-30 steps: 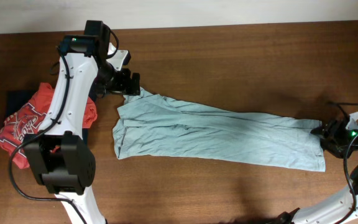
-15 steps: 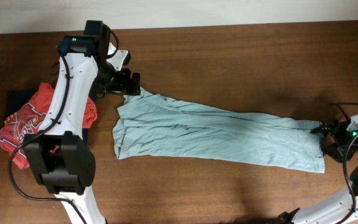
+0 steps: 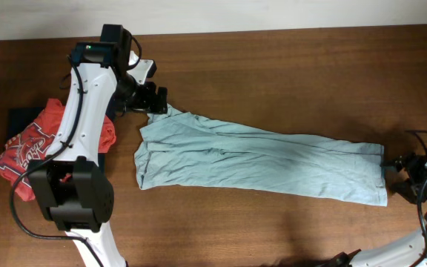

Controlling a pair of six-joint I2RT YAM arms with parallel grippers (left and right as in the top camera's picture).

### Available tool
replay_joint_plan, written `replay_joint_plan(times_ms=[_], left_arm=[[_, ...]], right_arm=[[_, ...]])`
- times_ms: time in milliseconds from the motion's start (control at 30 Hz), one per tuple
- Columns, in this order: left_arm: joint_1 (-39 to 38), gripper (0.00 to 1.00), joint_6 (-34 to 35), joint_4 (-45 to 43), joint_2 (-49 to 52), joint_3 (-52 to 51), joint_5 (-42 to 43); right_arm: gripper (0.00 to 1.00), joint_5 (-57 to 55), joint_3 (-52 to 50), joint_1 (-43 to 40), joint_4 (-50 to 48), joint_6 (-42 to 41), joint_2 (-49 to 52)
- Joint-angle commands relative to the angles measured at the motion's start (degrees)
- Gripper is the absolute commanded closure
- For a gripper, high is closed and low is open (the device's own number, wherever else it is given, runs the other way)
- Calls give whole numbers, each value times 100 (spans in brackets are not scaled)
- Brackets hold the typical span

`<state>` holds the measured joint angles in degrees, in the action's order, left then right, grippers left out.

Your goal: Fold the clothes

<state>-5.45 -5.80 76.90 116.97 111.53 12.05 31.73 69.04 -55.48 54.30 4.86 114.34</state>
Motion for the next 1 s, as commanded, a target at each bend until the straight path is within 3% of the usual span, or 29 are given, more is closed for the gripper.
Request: replay_joint_plan(times_ms=[0, 333, 800, 967], left_arm=[[-11, 3, -164, 0, 35, -11, 83], [-11, 3, -164, -4, 35, -11, 83], [-11, 3, -164, 2, 35, -11, 83], [-11, 3, -164, 2, 35, -11, 83]], right_arm=[[23, -898, -723, 90, -476, 542, 828], [31, -782, -802, 448, -575, 546, 828], [27, -192, -898, 452, -424, 824, 828], [36, -306, -898, 452, -431, 820, 828]])
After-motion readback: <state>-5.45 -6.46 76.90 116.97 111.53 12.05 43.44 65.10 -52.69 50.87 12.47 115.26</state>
